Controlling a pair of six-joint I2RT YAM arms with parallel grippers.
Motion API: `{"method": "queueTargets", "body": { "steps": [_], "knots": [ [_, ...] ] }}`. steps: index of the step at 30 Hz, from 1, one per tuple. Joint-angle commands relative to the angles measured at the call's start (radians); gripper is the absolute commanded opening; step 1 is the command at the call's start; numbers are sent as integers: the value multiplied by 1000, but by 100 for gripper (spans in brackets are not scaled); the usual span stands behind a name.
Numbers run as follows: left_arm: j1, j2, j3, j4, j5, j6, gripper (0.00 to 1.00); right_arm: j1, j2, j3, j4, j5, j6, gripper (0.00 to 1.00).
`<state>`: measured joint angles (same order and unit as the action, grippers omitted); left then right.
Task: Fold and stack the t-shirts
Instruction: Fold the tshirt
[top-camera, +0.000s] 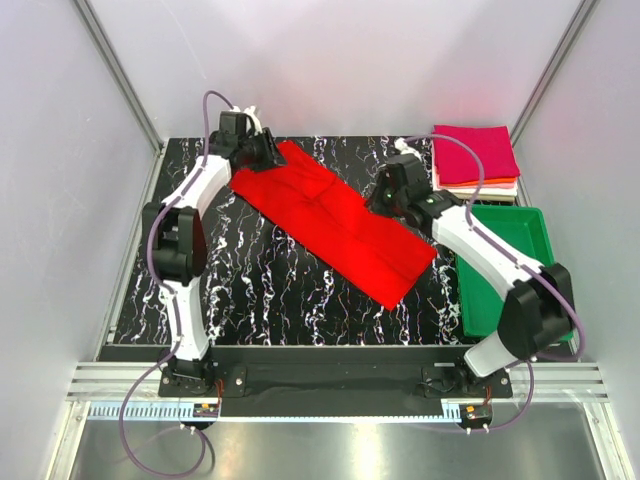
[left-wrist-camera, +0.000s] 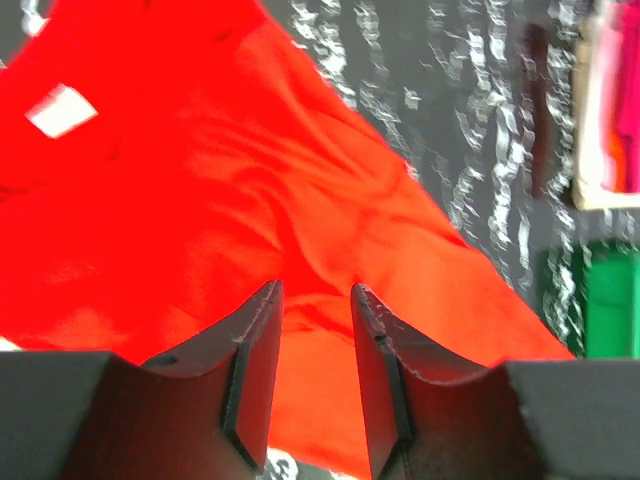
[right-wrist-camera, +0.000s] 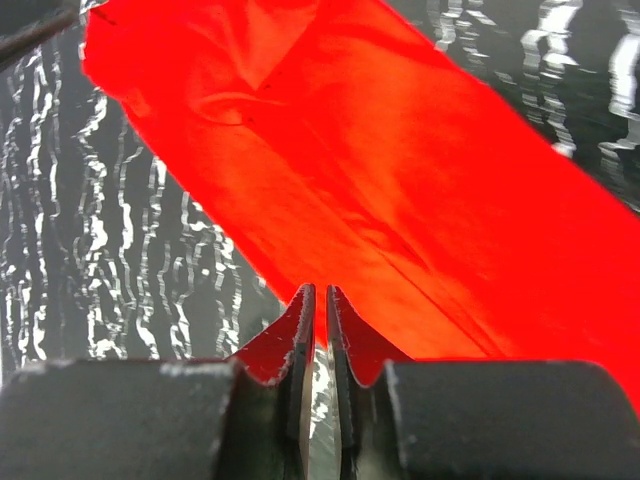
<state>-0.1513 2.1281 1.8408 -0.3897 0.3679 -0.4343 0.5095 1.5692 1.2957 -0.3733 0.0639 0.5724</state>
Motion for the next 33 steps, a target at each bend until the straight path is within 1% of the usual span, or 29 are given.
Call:
{"method": "queueTargets", "body": {
  "steps": [1,5,9,10,13,16,19,23,26,29,30,33],
  "knots": [
    [-77,-120,-124,43,31,9,38,-43,-122,-70,-6,39,-37,15],
    [-158,-184,-279,43,39,-6,38,-80,-195,-147,-7,27,-58,15],
    [-238,-209,-377,64,40,-40,37,-103,-215,-171,-16,16,-85,15],
    [-276,-204,-391,64,33,-40,36,-106,-215,-177,-16,5,-86,15],
    [-332,-197,-454,66,-12,-53,36,-114,-212,-193,-16,4,-89,14],
    [-361,-194,-524,66,-63,-80,35,-118,-215,-202,-16,-21,-91,14],
    [-366,-221,-612,63,-121,-113,35,-120,-224,-213,-18,-36,-94,14],
    [-361,-276,-715,11,-301,-121,36,-121,-244,-243,-21,-50,-92,15],
    [-338,-321,-768,-44,-401,-124,37,-121,-248,-262,-19,-58,-92,15],
    [-275,-391,-837,-51,-420,-133,37,-121,-242,-277,-18,-62,-86,14],
    [-239,-431,-851,-57,-425,-132,37,-121,-235,-280,-16,-90,-76,15],
    [-185,-497,-861,-81,-486,-121,38,-121,-224,-297,-3,-114,-59,15]
  ]
}}
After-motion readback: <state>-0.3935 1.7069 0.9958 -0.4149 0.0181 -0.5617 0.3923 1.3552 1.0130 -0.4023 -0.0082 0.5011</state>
